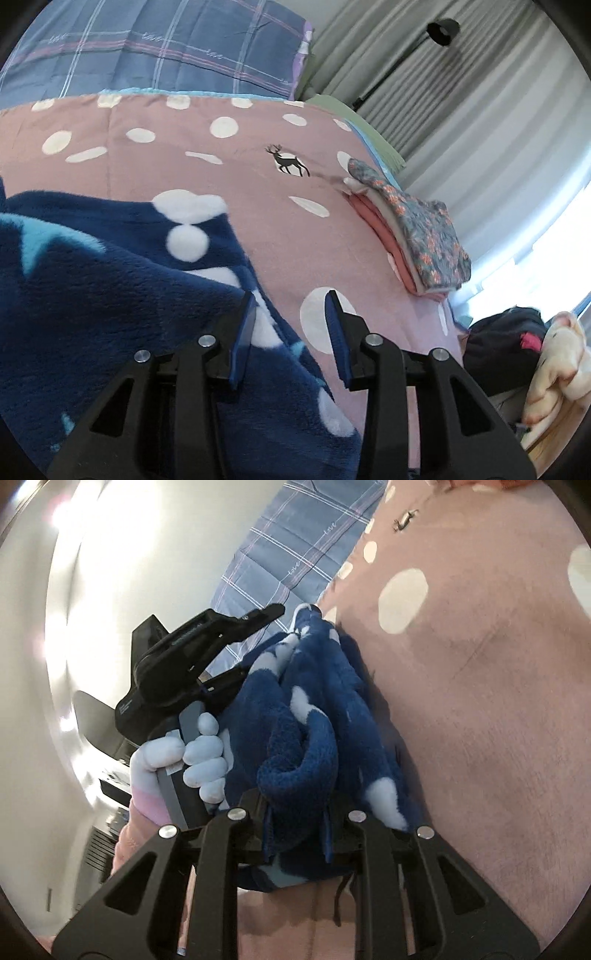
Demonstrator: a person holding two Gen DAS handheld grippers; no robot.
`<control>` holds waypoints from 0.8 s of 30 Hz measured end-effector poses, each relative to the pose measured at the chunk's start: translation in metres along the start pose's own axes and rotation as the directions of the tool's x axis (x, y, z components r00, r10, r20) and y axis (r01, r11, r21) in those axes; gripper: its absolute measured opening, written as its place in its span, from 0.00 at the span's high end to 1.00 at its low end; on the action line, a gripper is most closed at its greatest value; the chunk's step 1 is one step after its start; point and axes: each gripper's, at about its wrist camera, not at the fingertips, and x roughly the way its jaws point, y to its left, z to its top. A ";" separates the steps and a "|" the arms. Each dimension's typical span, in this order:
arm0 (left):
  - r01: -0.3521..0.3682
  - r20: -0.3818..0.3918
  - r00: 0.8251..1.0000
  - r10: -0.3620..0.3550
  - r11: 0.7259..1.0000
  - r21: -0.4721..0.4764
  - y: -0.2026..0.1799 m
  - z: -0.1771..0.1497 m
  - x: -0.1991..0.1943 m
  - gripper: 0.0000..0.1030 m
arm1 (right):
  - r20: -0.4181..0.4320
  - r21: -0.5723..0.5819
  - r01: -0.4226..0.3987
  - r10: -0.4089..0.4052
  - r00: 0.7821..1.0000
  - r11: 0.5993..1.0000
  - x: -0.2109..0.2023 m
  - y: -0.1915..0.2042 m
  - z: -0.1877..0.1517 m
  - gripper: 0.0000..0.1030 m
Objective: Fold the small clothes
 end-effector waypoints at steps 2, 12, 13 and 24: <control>0.003 0.000 1.000 -0.003 1.000 0.012 0.000 -0.002 -0.004 0.63 | -0.003 -0.043 0.026 -0.026 1.000 0.999 -0.001 0.010 0.000 0.73; 0.000 0.029 1.000 -0.001 0.999 0.048 -0.011 -0.001 -0.024 0.61 | -0.014 -0.096 0.036 -0.038 0.999 0.995 0.014 0.032 0.014 0.74; 0.001 0.053 0.999 -0.004 0.998 0.060 -0.015 0.001 -0.037 0.61 | 0.007 -0.088 0.010 -0.009 1.000 0.996 0.006 0.034 0.015 0.77; -0.166 0.040 0.986 0.161 0.946 0.279 -0.010 -0.022 -0.099 0.70 | 0.011 -0.009 0.061 -0.061 0.998 0.998 -0.003 -0.005 0.009 0.78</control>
